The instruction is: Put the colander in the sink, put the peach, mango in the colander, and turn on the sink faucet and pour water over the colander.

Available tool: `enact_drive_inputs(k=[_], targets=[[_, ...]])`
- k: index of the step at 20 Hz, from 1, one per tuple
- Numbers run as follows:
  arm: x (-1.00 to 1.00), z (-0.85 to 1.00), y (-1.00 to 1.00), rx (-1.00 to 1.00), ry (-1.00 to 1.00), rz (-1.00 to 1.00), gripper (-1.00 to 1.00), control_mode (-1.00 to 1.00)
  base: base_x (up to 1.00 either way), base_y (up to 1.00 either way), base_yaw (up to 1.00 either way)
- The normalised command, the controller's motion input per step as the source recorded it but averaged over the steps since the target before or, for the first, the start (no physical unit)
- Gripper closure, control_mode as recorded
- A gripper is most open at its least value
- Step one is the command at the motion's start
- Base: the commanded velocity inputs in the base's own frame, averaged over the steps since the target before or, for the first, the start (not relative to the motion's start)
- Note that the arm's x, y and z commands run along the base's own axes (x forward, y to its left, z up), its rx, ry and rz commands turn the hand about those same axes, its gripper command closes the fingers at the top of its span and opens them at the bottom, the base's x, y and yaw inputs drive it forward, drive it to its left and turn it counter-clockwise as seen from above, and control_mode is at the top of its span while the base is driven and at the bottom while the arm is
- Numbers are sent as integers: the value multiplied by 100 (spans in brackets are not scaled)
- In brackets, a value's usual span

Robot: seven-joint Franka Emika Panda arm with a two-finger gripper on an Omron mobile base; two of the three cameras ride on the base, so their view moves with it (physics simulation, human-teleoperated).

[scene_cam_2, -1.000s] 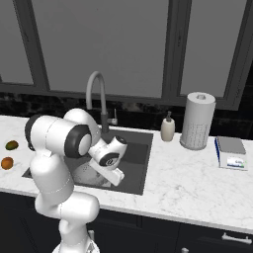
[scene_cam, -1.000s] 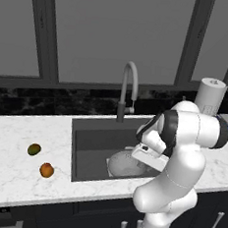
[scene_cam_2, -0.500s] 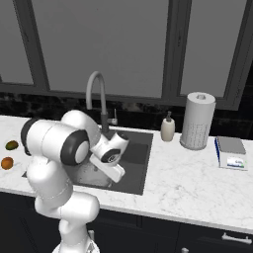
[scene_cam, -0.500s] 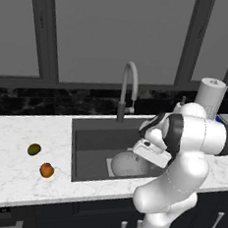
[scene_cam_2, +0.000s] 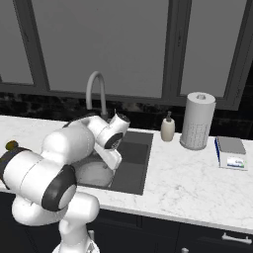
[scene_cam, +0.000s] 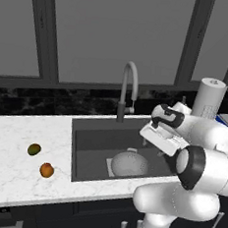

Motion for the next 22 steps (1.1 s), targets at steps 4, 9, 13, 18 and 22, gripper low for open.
enact_drive_inputs(k=[4, 9, 13, 18, 22], targets=[[-53, 79, -11, 0, 27, -55, -100, -100, 0, 0, 0], [-42, 63, -13, 0, 30, -66, -100, -100, 0, 0, 0], [-18, 49, 0, 0, 28, -80, -100, -100, 0, 0, 0], [-14, 32, 0, 0, 25, -86, -100, -100, 0, 0, 0], [-11, 24, 2, -1, 26, -86, -100, -100, 0, 0, 0]])
